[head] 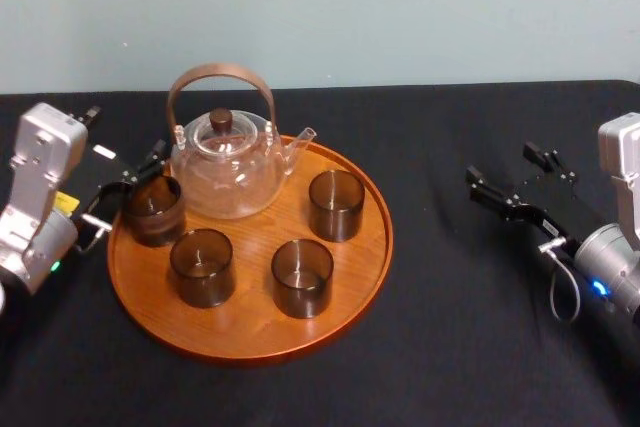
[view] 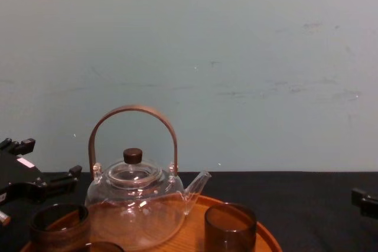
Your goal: Pick up the glass from the table and place it on the tray.
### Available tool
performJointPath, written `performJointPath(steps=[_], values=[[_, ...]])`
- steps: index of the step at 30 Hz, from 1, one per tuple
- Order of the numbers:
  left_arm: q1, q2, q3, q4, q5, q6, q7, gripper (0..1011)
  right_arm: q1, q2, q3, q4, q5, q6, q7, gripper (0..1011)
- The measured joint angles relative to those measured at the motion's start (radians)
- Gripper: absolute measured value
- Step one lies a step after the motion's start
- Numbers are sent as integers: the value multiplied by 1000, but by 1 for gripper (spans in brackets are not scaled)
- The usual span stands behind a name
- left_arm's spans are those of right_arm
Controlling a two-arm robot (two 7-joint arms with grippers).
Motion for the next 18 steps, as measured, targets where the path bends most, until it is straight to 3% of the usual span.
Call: performJointPath(steps=[18], values=[[0,0,0,0,0,0,0,1001,0,0,0,0,0,0,0,1002]])
